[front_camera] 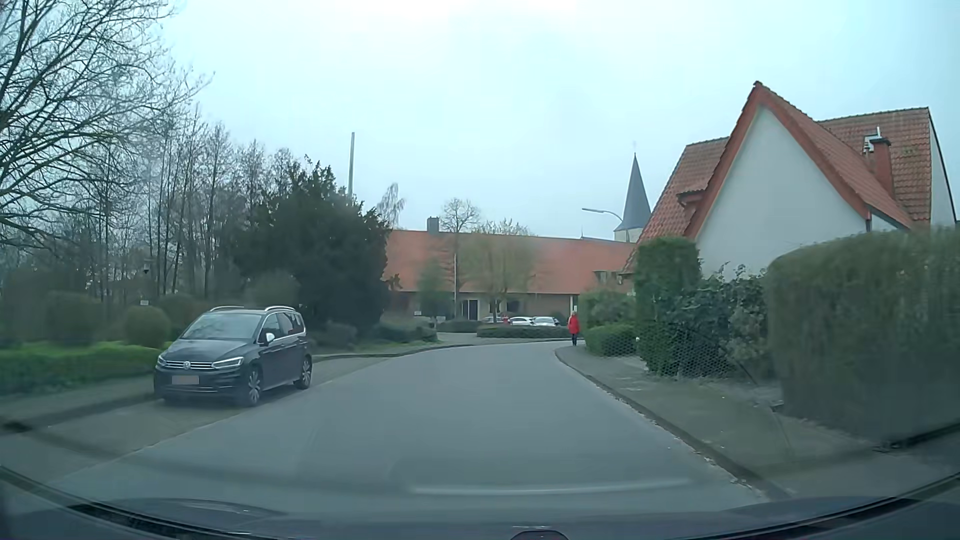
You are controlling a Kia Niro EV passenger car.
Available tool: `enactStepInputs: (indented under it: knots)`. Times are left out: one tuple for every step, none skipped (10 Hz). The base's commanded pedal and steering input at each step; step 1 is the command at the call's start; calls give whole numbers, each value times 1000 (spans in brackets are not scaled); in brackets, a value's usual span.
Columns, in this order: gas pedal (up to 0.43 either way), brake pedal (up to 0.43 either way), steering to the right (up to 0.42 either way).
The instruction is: Follow the waypoints while adhering to traffic rules and regulations
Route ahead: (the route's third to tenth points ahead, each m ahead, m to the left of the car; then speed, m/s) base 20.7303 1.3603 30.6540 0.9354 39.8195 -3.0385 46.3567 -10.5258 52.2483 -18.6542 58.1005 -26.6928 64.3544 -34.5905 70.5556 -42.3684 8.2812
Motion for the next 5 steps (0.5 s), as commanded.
enactStepInputs:
  knots:
    - [157,0,-8]
    - [150,0,-8]
    - [138,0,-8]
    - [130,0,-9]
    - [130,0,-9]
